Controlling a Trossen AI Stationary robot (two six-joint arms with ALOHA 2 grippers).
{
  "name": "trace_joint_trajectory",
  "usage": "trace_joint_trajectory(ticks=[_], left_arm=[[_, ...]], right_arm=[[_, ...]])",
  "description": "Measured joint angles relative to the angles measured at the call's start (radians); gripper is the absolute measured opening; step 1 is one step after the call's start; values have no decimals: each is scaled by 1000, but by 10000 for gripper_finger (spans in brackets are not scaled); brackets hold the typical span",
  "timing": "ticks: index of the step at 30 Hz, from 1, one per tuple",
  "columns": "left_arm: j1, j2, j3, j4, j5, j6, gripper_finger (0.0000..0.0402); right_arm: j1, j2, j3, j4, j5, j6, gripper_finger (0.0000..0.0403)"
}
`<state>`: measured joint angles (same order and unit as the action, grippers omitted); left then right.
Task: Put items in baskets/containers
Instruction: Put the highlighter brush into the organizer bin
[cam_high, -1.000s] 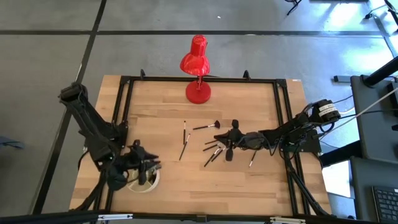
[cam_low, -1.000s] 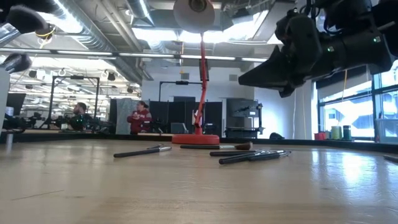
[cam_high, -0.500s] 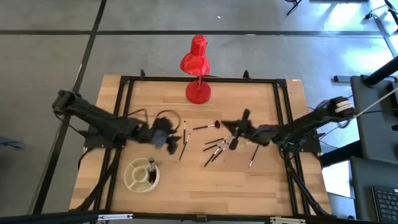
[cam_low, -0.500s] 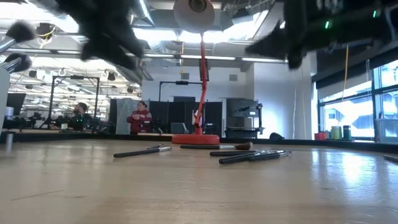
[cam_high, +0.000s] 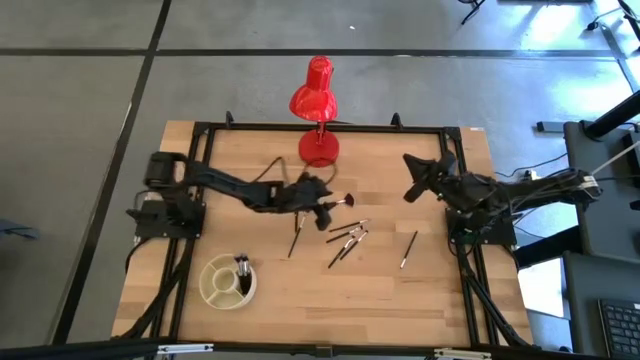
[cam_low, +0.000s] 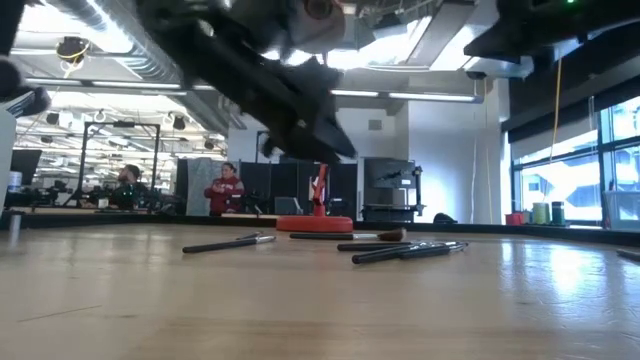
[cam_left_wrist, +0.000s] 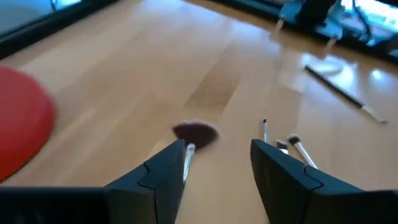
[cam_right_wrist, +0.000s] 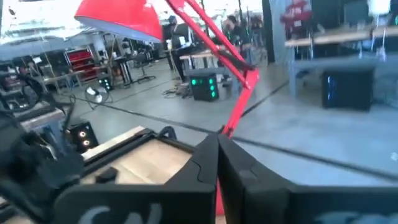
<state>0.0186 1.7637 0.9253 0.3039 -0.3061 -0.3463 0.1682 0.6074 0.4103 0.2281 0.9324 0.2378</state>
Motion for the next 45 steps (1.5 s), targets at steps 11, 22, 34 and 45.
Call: trace_joint_trajectory(ticks=[11, 22, 34, 45], left_arm=[[28, 340, 537, -570, -31, 173, 180], [61, 450, 609, -497, 38, 306, 180], [62, 473, 614, -589, -16, 289, 125], [41, 416, 604, -623, -156, 151, 8]], right_arm=[[0, -49, -1, -259, -180, 180, 22], [-2, -60, -1, -266, -176, 141, 22], [-2, -87, -1, -261, -174, 124, 22], [-2, -87, -1, -233, -173, 88, 23]])
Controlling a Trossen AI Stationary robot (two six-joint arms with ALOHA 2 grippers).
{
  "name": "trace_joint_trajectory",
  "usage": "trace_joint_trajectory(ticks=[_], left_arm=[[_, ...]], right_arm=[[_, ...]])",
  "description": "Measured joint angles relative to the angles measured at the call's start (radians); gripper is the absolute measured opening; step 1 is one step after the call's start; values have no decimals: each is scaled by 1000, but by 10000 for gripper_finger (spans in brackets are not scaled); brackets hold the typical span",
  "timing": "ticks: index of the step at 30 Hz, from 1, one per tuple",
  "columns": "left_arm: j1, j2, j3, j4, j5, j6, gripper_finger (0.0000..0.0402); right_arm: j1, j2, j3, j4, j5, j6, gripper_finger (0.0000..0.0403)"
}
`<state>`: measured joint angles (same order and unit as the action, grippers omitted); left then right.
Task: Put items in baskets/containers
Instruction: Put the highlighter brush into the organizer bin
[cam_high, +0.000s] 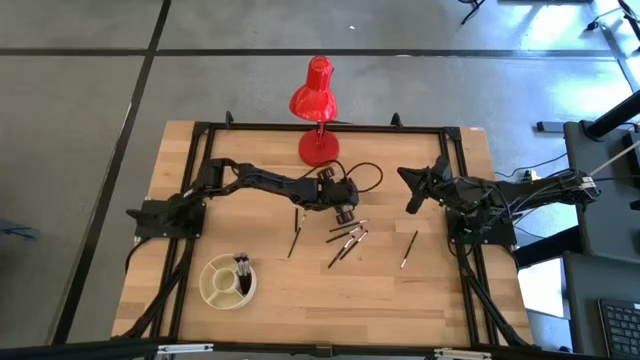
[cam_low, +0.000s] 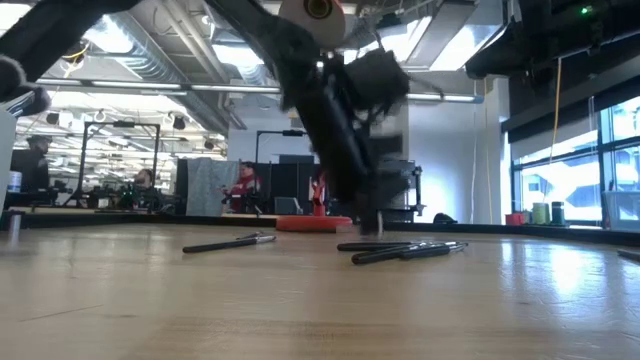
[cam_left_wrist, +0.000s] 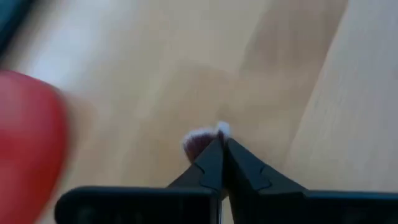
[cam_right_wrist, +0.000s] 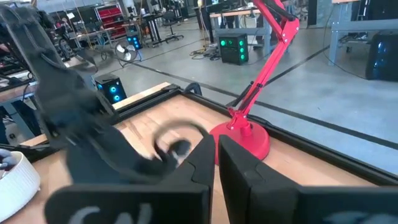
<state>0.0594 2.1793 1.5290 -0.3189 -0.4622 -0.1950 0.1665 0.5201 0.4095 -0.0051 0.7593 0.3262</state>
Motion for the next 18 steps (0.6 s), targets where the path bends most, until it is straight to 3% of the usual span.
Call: trace_joint_trajectory(ticks=[5, 8, 14, 18], left_arm=[[-99, -157, -3, -116, -138, -131, 5], [-212, -237, -38, -213, -323, -237, 4], [-441, -371, -104, -520, -651, -703, 4], [-566, -420, -132, -748, -758, -1026, 5]], right_arm=[[0, 0, 0, -1, 0, -1, 23], [0, 0, 0, 0, 0, -14, 23], [0, 0, 0, 17, 0, -19, 23], [0, 1, 0, 58, -2, -19, 23]])
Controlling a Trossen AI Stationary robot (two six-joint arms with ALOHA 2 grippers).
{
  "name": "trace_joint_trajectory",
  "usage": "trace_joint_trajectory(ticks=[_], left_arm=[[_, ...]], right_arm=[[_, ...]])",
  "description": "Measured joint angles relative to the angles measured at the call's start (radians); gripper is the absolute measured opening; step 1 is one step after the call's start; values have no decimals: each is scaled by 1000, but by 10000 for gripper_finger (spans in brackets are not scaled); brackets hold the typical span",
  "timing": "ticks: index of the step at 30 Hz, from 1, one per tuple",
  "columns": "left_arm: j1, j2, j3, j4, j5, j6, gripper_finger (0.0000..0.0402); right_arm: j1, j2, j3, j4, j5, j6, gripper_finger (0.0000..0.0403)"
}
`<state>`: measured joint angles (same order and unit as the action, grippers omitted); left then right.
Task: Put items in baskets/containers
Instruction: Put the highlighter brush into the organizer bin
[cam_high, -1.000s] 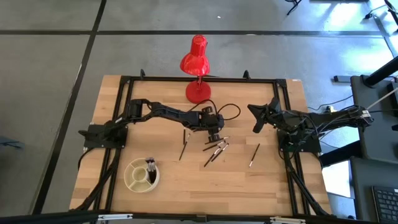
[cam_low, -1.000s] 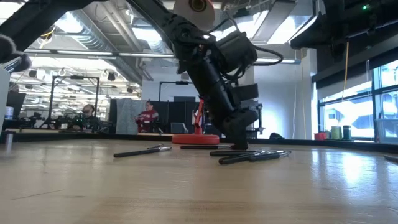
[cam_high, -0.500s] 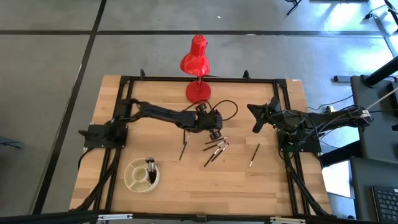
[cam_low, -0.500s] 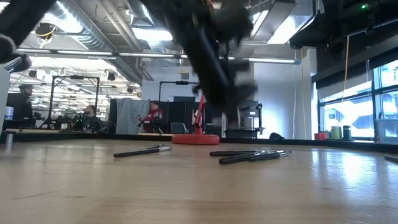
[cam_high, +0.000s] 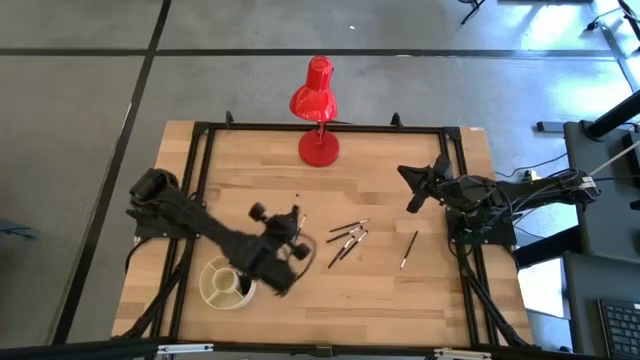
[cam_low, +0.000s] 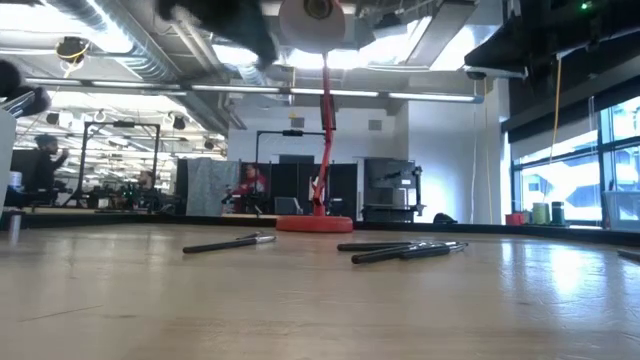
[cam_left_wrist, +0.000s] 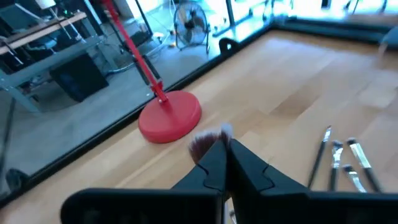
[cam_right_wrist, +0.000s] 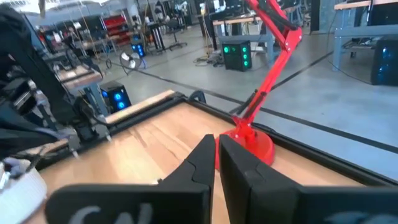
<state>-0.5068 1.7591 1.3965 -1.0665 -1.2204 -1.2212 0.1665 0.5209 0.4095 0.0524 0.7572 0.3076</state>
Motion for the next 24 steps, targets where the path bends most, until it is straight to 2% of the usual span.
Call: trace_joint_trajectory(ticks=[3, 7, 15, 20, 24], left_arm=[[-70, -15, -16, -148, -14, -194, 5], [-163, -19, -39, -275, -15, -376, 4], [-324, -19, -128, -400, -42, -785, 3], [-344, -19, -128, -368, -23, -792, 4], [-358, -19, -130, -370, 86, -780, 3]], right_arm=[[0, 0, 0, 21, -1, 0, 23], [0, 0, 0, 36, -1, -4, 23], [0, 0, 0, 32, -1, -6, 23], [0, 0, 0, 30, -1, -4, 23], [0, 0, 0, 29, -1, -4, 23]])
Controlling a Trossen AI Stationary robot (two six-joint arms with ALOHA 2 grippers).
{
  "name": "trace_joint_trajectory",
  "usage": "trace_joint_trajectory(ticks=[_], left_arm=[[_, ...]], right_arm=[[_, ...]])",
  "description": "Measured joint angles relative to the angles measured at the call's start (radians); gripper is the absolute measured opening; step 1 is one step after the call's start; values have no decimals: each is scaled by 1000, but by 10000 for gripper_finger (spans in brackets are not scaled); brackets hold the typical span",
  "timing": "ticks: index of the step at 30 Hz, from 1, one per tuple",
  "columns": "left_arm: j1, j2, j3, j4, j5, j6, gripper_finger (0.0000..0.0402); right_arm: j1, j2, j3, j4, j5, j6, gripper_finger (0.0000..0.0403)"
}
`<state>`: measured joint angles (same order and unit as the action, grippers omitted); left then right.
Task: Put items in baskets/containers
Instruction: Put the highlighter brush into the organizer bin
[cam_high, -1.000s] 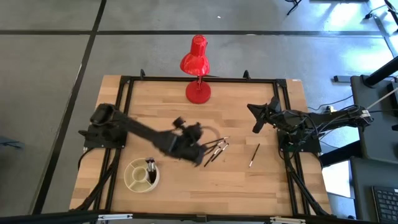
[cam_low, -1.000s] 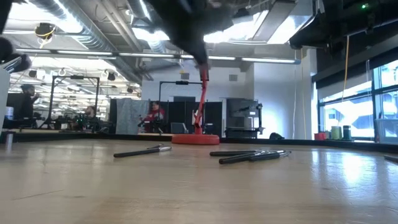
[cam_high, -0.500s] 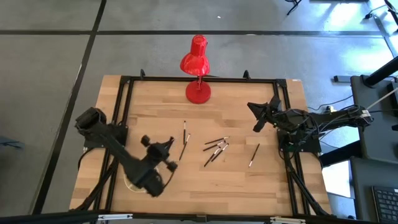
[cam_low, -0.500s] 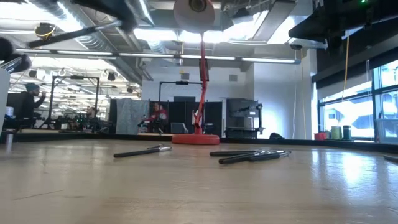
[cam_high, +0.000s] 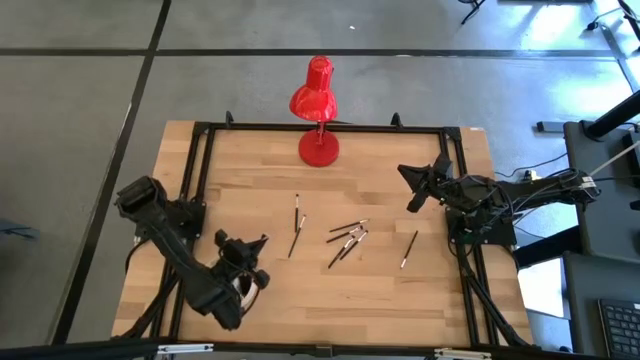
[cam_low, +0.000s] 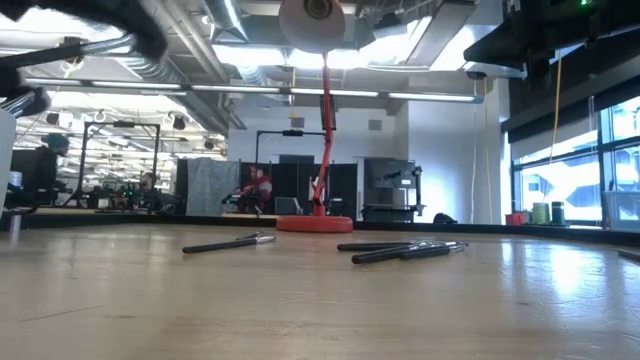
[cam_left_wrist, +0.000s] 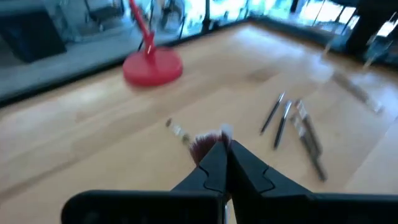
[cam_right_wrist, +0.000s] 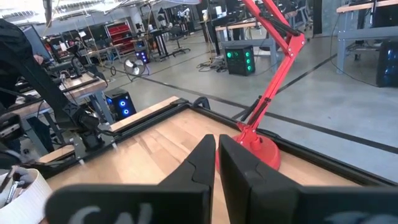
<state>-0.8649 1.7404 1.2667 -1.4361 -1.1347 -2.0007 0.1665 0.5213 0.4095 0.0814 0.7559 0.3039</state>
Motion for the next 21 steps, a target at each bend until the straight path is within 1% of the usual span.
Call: trace_joint_trajectory(ticks=[3, 11, 16, 21], left_arm=[[-13, 12, 0, 1, 57, -14, 5], [-37, 57, 0, 36, 66, -20, 7], [-57, 72, 0, 45, 66, 3, 9], [-87, 74, 0, 51, 111, 5, 10]], right_arm=[[0, 0, 0, 0, 0, 0, 23], [0, 0, 0, 2, 0, 1, 23], [0, 0, 0, 3, 0, 1, 23], [0, 0, 0, 3, 0, 1, 23]])
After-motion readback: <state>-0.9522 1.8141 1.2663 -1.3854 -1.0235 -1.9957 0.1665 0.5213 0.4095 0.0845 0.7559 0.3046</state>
